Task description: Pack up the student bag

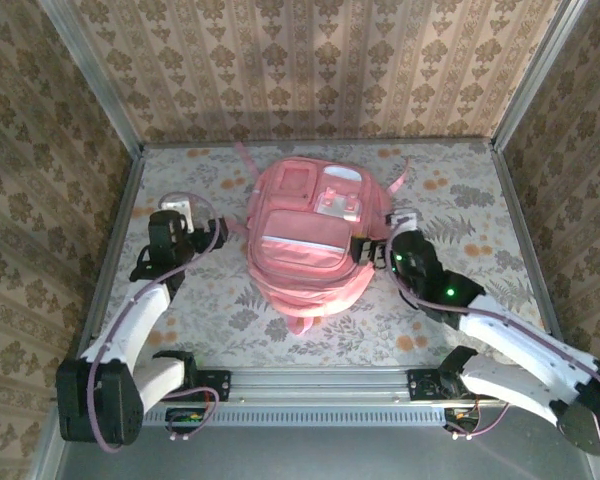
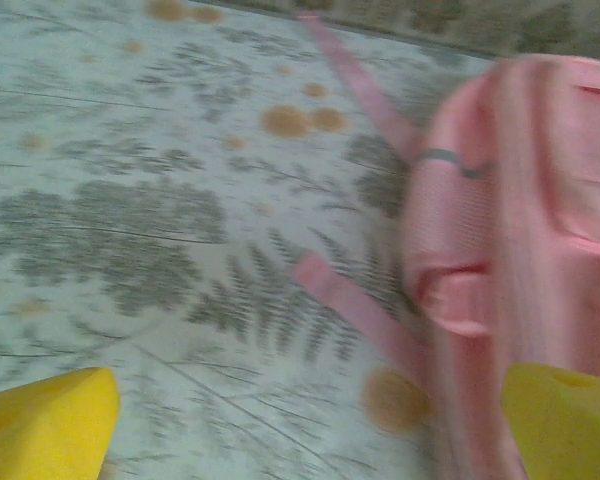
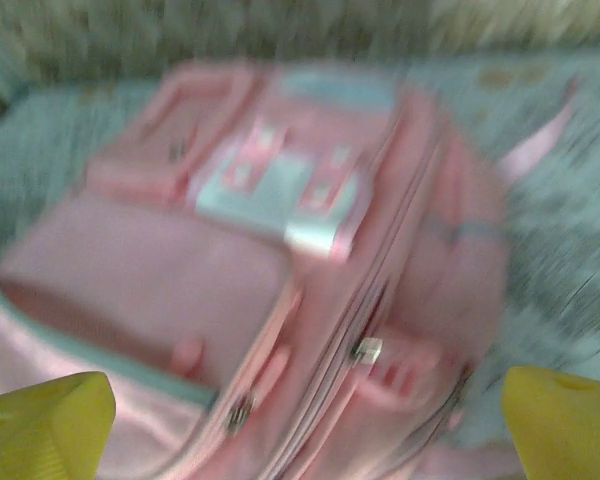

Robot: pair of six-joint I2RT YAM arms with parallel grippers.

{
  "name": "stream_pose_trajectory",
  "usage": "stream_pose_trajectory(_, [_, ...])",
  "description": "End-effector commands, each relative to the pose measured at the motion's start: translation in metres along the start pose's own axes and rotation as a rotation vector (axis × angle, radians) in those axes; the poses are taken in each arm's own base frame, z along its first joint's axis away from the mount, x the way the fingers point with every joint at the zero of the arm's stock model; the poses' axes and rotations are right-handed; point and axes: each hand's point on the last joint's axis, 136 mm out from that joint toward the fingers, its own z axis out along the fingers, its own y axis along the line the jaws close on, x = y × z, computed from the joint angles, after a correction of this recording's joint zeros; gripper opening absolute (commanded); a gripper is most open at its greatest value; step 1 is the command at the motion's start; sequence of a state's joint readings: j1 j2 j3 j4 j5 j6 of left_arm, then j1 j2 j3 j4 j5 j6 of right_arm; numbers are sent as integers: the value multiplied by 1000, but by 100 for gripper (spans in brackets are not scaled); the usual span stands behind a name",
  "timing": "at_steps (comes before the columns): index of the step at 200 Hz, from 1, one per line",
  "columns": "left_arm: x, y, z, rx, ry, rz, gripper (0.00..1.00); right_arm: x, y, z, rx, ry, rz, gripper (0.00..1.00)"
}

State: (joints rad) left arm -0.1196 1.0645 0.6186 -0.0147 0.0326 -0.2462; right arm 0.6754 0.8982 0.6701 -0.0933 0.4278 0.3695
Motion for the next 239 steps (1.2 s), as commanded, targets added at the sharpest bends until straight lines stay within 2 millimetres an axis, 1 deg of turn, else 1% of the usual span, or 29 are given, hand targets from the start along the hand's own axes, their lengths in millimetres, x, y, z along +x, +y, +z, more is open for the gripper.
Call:
stream_pose_trajectory(1, [-37, 15, 4, -93, -145, 93, 100, -38, -32, -7, 172, -274, -103, 100])
stream_pose_trajectory(8, [-41, 21, 7, -124, -175, 78, 100, -42, -29, -7, 132, -367, -150, 100])
stream_pose_trajectory(10, [-42, 21, 7, -125, -181, 78, 100, -47, -27, -9, 110, -409, -140, 100])
stream_pose_trajectory(11, [-43, 21, 8, -124, -186, 83, 100, -42, -27, -6, 108, -397, -174, 100])
stream_pose_trajectory(12, [-44, 21, 8, -122, -190, 87, 100, -47, -26, -9, 96, -430, -157, 100])
stream_pose_trajectory(16, [-47, 19, 11, -114, -202, 119, 100, -46, -25, -7, 73, -456, -190, 100])
stream_pose_trajectory(27, [-52, 16, 23, -112, -206, 224, 100, -42, -27, 1, 58, -450, -249, 100])
stream_pose_trajectory(39, [-47, 32, 38, -164, -165, 228, 100, -41, -39, 14, 106, -401, -264, 100])
stream_pose_trajectory(55, [-35, 48, 50, -152, -121, 190, 100, -39, -70, 29, 233, -370, -275, 100])
stream_pose_trajectory(65, [-25, 59, 51, -168, -114, 134, 100, -34, -101, 35, 361, -342, -250, 100])
stream_pose_trajectory(70, [-19, 65, 52, -174, -111, 100, 100, -29, -116, 38, 409, -316, -222, 100])
stream_pose_trajectory(81, [-18, 68, 46, -145, -139, 89, 100, -15, -142, 47, 448, -233, -163, 100])
stream_pose_trajectory(89, [-13, 69, 46, -154, -139, 102, 100, -2, -155, 54, 434, -179, -139, 100])
stream_pose_trajectory(99, [-6, 79, 47, -196, -124, 81, 100, 12, -169, 60, 436, -153, -113, 100])
stream_pose_trajectory(110, [2, 88, 47, -234, -139, 70, 100, 27, -181, 64, 439, -150, -104, 100])
stream_pose_trajectory(122, [9, 94, 46, -251, -183, 63, 100, 37, -196, 64, 443, -180, -52, 100])
stream_pose_trajectory(129, [10, 96, 44, -256, -214, 66, 100, 40, -199, 64, 425, -193, -49, 100])
stream_pose_trajectory(138, [12, 91, 45, -229, -231, 95, 100, 42, -204, 65, 416, -209, -21, 100])
stream_pose_trajectory(150, [13, 88, 47, -209, -254, 102, 100, 42, -200, 71, 368, -220, -17, 100])
stream_pose_trajectory(152, [13, 87, 47, -206, -257, 106, 100, 49, -200, 75, 364, -201, -23, 100])
stream_pose_trajectory(157, [14, 84, 49, -191, -254, 120, 100, 52, -200, 79, 354, -191, -25, 100])
stream_pose_trajectory(169, [19, 71, 58, -144, -233, 173, 100, 64, -200, 90, 336, -162, -29, 100])
stream_pose_trajectory(174, [23, 68, 64, -131, -226, 190, 100, 61, -199, 93, 327, -191, -34, 100])
stream_pose_trajectory(178, [28, 66, 69, -123, -222, 203, 100, 60, -198, 94, 317, -195, -42, 100])
stream_pose_trajectory(185, [23, 61, 68, -105, -259, 234, 100, 62, -191, 97, 278, -152, -59, 100])
stream_pose_trajectory(192, [28, 55, 70, -82, -211, 246, 100, 66, -185, 104, 244, -99, -76, 100])
stream_pose_trajectory(197, [27, 53, 75, -83, -191, 260, 100, 65, -182, 110, 218, -91, -86, 100])
stream_pose_trajectory(211, [26, 57, 78, -95, -175, 238, 100, 66, -182, 117, 211, -37, -82, 100])
stream_pose_trajectory(239, [27, 58, 78, -107, -173, 243, 100, 65, -181, 117, 213, -51, -86, 100])
